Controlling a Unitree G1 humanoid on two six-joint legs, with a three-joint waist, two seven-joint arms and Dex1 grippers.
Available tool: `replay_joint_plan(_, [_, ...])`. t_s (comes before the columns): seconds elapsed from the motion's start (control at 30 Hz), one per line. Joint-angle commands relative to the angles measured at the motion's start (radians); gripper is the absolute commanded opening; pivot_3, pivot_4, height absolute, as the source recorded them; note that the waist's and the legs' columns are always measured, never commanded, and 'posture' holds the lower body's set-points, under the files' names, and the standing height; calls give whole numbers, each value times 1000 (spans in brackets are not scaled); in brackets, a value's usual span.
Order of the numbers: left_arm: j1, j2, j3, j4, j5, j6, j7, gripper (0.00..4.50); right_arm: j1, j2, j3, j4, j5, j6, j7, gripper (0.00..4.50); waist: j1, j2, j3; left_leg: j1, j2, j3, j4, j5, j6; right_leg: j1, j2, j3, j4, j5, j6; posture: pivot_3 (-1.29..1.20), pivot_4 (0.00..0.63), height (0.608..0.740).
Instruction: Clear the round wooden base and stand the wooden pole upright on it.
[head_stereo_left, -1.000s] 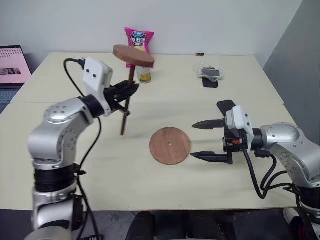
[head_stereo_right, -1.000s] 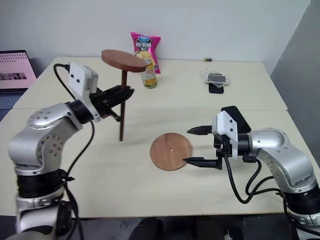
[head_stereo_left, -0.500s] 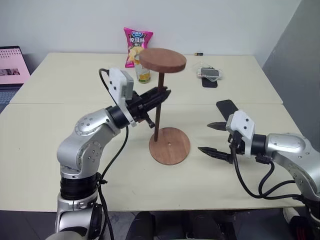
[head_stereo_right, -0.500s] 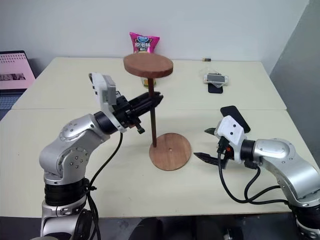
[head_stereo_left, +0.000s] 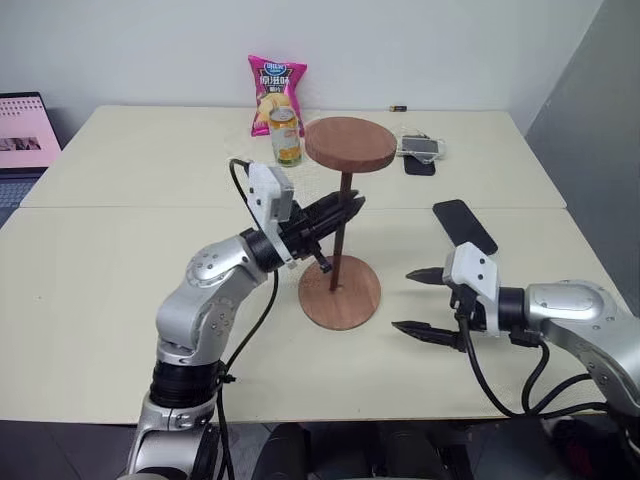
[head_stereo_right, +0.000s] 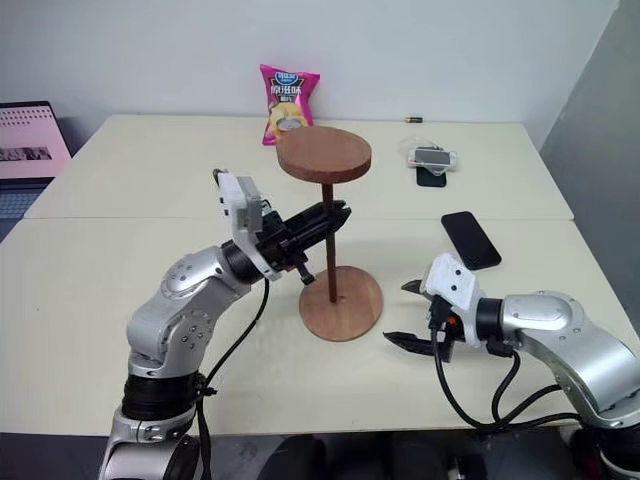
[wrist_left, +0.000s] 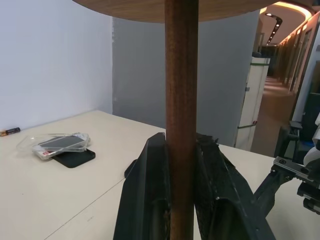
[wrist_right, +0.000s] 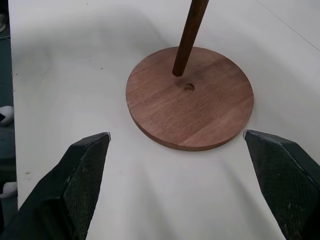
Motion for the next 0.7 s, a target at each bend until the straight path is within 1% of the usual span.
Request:
replay_joint_plan(0.03, [-4,-18,-24,3,23,-68,-6,260,5,-14,-4,-35,-10,-12,-7,4500,1,0,0,0,0,0,0,0,0,0,0,0,0,0,0,0,150,740])
replay_joint_plan(0.2, [-2,-38,-33,61,51,-120,-2,260,6,-10,-2,-32,-16,-7,-17,4500,1,0,0,0,0,0,0,0,0,0,0,0,0,0,0,0,150,740])
replay_joint_plan(0.37, [14,-49,-48,69,50,-129,-7,260,2,-8,0,-29,-12,-1,-19,4500,0,0,0,0,0,0,0,0,0,0,0,0,0,0,0,0,150,740])
replay_joint_plan(0.7, [32,-45,-54,105,67,-166,-18,260,3,-7,6,-22,-13,-11,-10,4500,1,0,0,0,0,0,0,0,0,0,0,0,0,0,0,0,150,740])
